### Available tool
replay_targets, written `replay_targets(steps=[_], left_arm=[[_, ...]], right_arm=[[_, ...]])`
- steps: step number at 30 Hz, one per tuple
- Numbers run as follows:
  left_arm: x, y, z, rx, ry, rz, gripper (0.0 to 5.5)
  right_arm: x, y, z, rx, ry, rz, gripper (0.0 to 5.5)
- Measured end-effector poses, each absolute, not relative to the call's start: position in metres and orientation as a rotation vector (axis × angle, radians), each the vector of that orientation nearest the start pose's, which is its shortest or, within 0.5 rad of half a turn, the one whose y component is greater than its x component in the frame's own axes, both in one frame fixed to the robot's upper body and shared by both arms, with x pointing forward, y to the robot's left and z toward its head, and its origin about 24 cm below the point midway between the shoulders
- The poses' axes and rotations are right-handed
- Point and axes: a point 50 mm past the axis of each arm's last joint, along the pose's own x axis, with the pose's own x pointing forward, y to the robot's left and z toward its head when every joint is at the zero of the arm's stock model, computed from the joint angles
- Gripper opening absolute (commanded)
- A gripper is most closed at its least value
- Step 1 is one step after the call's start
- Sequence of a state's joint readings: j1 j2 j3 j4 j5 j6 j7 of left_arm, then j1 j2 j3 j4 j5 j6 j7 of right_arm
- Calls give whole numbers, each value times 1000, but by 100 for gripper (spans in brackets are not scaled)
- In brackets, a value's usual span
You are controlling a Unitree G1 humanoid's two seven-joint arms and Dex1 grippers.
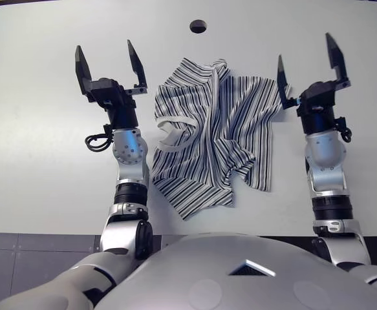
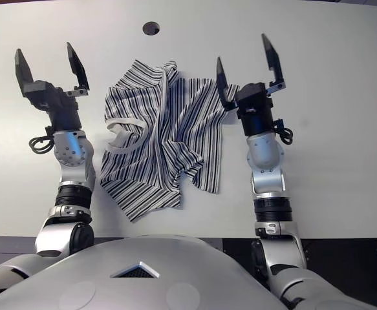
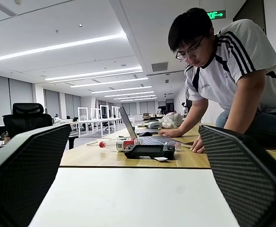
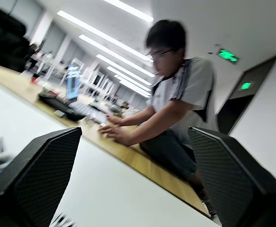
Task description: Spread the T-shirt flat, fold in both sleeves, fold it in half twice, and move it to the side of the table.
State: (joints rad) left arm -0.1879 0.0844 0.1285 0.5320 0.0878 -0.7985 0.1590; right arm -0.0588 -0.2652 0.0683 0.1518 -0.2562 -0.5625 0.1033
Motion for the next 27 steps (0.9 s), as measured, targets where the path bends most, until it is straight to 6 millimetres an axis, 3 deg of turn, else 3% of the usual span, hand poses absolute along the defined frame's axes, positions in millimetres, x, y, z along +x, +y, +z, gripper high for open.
replay_targets(steps=[12,22,27], left_arm=[[261,192,40,111,-431,202,501],[254,194,36,113,-421,188,501],[248,201,34,163,-421,177,501]], right_arm=[[245,-161,62,-572,-378,377,416],[254,-176,58,-387,-365,150,416],[254,-178,54,-339,-347,119,416]])
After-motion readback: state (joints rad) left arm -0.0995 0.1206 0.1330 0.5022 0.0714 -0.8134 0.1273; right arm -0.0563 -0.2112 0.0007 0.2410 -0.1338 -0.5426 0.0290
